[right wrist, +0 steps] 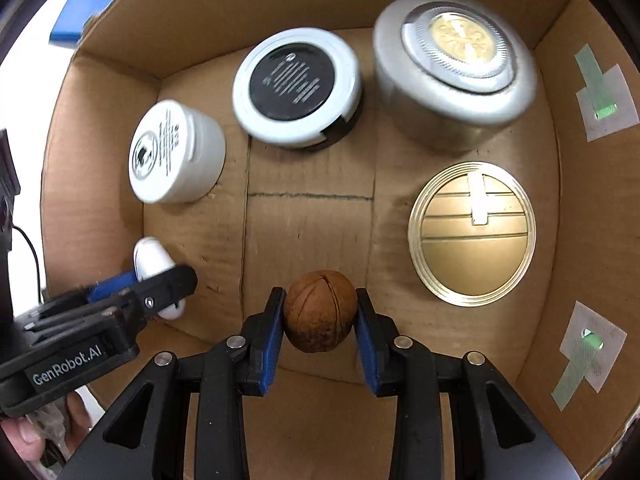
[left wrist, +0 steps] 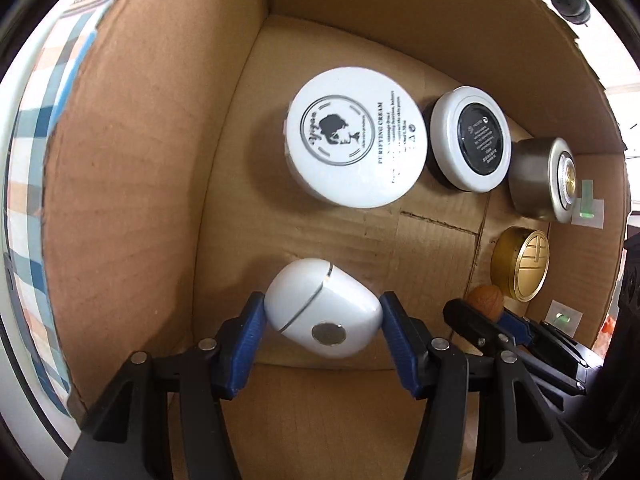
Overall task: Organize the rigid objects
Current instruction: 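Carry the earbud case and walnut into the box and open both grippers, then move both grippers back out of the box toward the cloth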
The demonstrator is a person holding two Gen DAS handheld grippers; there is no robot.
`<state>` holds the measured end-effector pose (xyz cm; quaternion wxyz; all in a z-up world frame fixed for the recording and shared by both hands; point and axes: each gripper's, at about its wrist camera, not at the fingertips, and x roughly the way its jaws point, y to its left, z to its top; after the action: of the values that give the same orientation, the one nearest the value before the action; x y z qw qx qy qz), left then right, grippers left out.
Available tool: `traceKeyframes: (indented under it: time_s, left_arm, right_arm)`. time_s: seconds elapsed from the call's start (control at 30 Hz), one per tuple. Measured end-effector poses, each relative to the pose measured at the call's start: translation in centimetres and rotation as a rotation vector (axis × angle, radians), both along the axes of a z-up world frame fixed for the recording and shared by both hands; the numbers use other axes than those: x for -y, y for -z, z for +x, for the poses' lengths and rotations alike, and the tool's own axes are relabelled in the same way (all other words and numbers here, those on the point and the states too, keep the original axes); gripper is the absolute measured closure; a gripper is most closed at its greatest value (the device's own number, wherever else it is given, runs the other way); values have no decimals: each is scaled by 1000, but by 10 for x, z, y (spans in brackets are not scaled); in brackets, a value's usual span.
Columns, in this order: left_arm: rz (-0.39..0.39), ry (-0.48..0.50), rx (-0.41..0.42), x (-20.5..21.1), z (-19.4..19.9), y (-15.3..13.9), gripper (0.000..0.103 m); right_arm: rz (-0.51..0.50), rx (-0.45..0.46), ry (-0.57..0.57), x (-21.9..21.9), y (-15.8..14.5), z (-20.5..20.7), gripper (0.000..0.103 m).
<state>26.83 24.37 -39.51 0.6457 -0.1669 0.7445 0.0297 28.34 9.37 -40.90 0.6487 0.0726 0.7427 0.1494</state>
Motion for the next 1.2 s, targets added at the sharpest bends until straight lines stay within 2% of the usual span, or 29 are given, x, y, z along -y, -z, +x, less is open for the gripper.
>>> traceKeyframes:
  time_s: [0.07,0.1,0.13,0.27,0.37,0.4,0.47,0.57,0.73,0.87,1.0,1.2]
  left_arm:
    - [-4,-15,-9,-2,-1,-1,45]
    - [-6,-22,-16,-2,-2,-2,43]
    - [-13,-24,-16,-1,-2,-3,39]
    - [-6,-17,11,7,-4,-20,28]
    - [16,-9,46,15,-7,-37,21]
    - [29,-6,63,18,-8,-44,13]
    - [58,3,92,26,-11,-56,4]
    - [97,36,119,35,-12,-74,0]
    - [131,60,188,42,-17,-110,0]
    - [144,79,241,49,-18,-135,0]
    - [167,103,299,57,-29,-165,0]
    - [184,109,362,65,-43,-198,0]
  right_arm:
    - [-1,-3,7,4,-1,1,58]
    - [-1,-2,9,12,-1,8,48]
    - [-6,0,10,14,-2,9,44]
    - [-39,7,-4,23,-15,10,42]
    - [-85,32,-16,29,-29,7,28]
    - [-121,44,-25,32,-34,6,23]
    - [-146,67,-29,36,-45,1,19]
    - [-169,93,-29,45,-58,-1,7]
    - [-188,145,-28,54,-84,-7,0]
    - [-187,186,-24,50,-115,-26,0]
    - [-187,245,-31,55,-159,-42,0]
    - [-144,274,-27,59,-187,-56,0]
